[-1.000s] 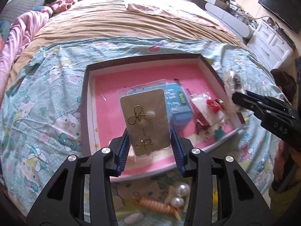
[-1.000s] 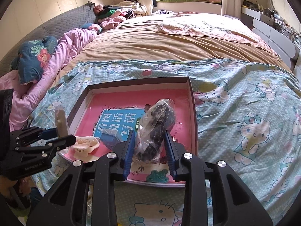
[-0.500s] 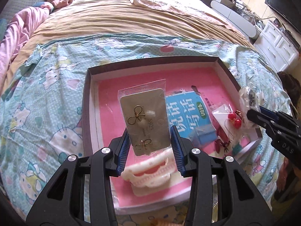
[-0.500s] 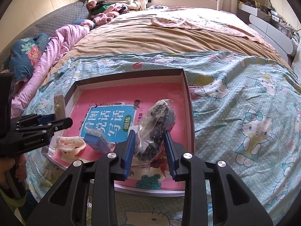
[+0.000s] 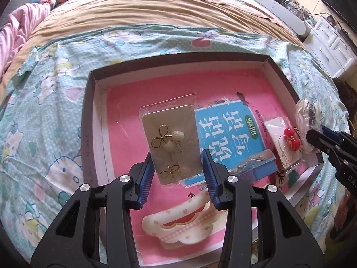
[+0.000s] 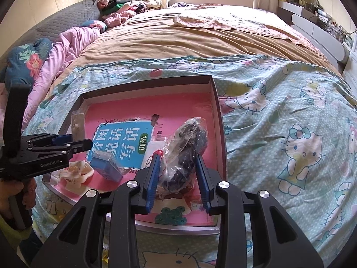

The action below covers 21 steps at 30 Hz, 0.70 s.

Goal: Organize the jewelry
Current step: 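Carry the earring card into the tray and open the left tool while the right tool releases its bag there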

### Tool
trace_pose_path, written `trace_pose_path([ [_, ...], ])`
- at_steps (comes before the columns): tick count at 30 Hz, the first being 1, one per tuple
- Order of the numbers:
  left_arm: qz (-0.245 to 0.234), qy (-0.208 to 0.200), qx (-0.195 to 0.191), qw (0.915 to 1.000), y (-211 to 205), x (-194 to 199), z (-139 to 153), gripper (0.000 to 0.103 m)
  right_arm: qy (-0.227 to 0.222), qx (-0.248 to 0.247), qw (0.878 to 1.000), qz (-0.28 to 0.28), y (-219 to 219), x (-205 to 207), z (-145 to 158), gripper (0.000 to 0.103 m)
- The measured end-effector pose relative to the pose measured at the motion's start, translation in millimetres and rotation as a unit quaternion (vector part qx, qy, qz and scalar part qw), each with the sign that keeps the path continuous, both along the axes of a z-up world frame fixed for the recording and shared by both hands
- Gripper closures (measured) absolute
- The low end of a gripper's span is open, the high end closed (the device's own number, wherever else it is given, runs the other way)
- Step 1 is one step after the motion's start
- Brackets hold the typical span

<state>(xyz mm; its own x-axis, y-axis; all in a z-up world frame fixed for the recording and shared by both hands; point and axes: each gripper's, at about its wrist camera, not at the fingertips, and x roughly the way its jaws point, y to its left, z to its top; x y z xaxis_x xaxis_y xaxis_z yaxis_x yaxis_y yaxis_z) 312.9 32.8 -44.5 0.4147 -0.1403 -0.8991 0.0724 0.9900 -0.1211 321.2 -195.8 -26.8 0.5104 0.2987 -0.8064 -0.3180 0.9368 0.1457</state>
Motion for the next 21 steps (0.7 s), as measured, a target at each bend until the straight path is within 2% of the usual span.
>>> trace_pose_path([
  [6,0.004,0.011,-0.012,0.9999,3.4,-0.3,-10.0,0.070,0.007,0.000,1.000,0.000,6.9,5.5,-3.6,0.071],
  [19,0.005,0.005,-0.020,0.9998,7.6,-11.9,-2.6,0.069,0.014,0.002,1.000,0.001,17.9,4.7,-7.4,0.068],
  [21,0.004,0.001,-0.020,0.9998,7.3,-13.6,0.3,0.064,0.016,0.003,1.000,-0.001,17.4,3.6,-8.4,0.067],
])
